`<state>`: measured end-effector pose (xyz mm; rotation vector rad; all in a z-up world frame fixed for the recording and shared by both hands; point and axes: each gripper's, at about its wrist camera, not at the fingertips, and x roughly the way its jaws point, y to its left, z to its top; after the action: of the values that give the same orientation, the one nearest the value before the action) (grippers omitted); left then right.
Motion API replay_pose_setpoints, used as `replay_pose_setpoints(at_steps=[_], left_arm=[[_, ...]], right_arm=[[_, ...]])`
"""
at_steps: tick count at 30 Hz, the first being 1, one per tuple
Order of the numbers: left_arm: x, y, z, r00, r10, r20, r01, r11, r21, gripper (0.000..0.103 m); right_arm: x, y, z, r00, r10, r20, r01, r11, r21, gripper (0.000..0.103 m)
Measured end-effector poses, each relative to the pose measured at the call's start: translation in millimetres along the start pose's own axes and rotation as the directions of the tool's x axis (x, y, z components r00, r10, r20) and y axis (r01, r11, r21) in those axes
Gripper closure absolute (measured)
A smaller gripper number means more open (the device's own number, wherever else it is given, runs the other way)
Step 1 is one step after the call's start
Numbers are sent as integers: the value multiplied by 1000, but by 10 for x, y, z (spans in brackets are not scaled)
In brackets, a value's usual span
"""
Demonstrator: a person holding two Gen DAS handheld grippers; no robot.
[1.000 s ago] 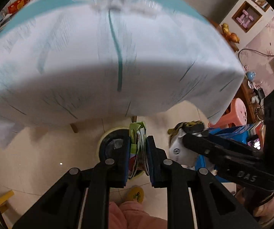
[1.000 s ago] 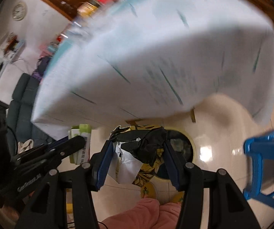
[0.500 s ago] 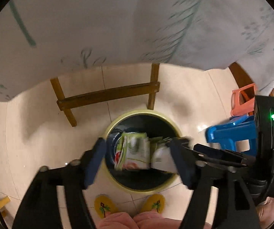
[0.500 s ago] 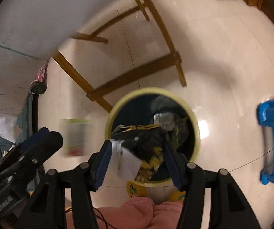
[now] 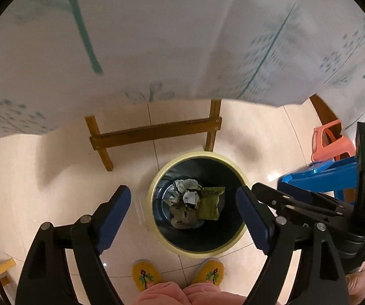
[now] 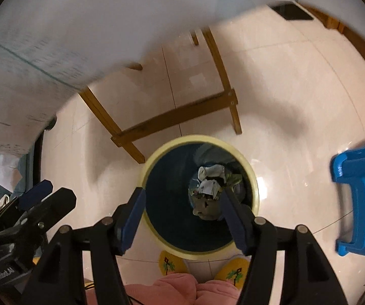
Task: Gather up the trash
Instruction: 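Raise both tools from the bin back toward the table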
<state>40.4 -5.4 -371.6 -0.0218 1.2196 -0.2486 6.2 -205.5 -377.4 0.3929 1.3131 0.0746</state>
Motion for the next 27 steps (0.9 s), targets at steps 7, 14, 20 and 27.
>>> replay_pose_setpoints(at_steps=[7,14,20,27], left_arm=[[-607,-10,143,999,25,22,-25,999,-31,19],[-1412,-42,313,998,54,41,-52,997,-51,19],[-2176,-119,449,994,60,86,-57,997,-43,19],[-2839,-245,593,985,75,156,-71,997,-35,19]], right_arm=[[-627,229,85,999,-15,31,16,1000,-14,41],[-1376,514,146,999,-6,39,8,998,-58,41],[-2061,801,245,998,12,58,-5,993,-119,41],[-2825,1122,408,991,62,123,-33,974,-223,41]])
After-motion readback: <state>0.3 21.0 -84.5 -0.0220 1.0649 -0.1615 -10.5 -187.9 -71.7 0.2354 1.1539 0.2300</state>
